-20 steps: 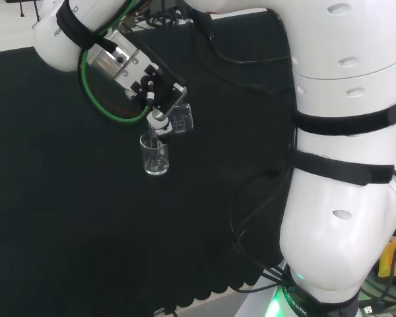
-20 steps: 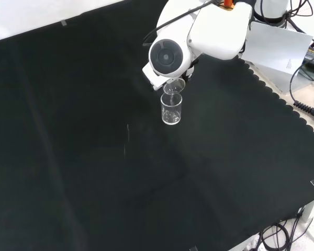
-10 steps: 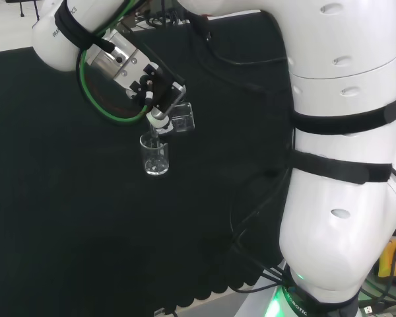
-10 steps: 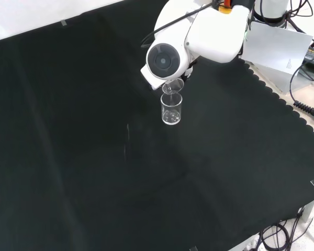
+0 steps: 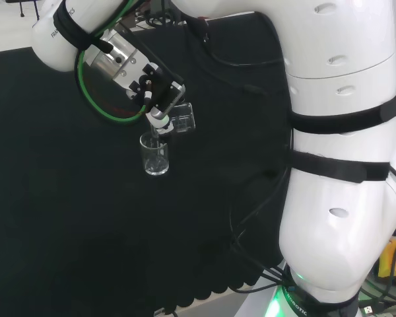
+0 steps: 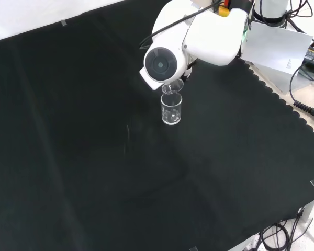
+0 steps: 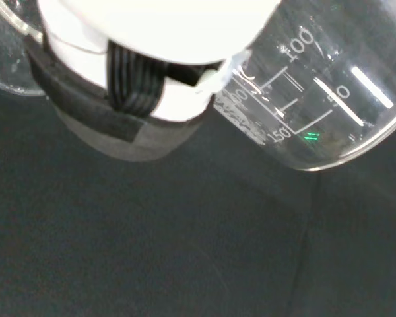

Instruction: Pour the water from the handheld beaker into the one on the table.

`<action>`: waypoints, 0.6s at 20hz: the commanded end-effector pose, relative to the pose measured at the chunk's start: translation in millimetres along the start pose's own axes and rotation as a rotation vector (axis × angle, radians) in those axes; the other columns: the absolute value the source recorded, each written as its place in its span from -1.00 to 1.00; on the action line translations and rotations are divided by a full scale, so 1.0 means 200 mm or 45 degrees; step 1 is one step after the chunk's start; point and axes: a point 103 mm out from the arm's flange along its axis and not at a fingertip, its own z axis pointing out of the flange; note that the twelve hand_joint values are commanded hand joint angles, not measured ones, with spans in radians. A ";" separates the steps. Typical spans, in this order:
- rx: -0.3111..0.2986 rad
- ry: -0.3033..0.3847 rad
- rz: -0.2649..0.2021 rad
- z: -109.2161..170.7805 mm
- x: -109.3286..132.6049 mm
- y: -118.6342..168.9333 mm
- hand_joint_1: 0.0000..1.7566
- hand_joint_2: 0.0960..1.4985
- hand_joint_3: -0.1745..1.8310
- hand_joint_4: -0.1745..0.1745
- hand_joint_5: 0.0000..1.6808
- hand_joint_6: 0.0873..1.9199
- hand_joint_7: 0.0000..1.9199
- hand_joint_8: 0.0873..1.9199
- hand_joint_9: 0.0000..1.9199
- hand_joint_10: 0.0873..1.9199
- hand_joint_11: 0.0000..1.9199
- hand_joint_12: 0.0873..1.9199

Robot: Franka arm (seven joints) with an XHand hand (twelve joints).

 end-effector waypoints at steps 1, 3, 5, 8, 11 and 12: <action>0.007 -0.002 -0.005 0.00 -0.01 0.00 0.48 -0.29 0.07 -1.00 0.32 0.03 0.22 0.01 0.61 -0.08 0.17 -0.10; 0.013 0.001 -0.007 0.00 -0.01 0.00 0.48 -0.29 0.07 -1.00 0.32 0.03 0.22 0.02 0.61 -0.08 0.17 -0.10; 0.010 -0.002 -0.004 0.01 -0.02 0.00 0.48 -0.29 0.07 -1.00 0.32 0.03 0.22 0.02 0.61 -0.07 0.17 -0.10; 0.012 0.004 -0.004 0.01 -0.02 0.00 0.48 -0.29 0.07 -1.00 0.32 0.03 0.22 0.02 0.61 -0.07 0.16 -0.10; 0.010 0.020 -0.010 0.02 -0.02 0.00 0.48 -0.29 0.07 -1.00 0.32 0.03 0.22 0.02 0.61 -0.07 0.16 -0.10; 0.008 0.025 -0.011 0.02 -0.03 0.00 0.48 -0.29 0.07 -1.00 0.32 0.03 0.22 0.02 0.61 -0.07 0.16 -0.10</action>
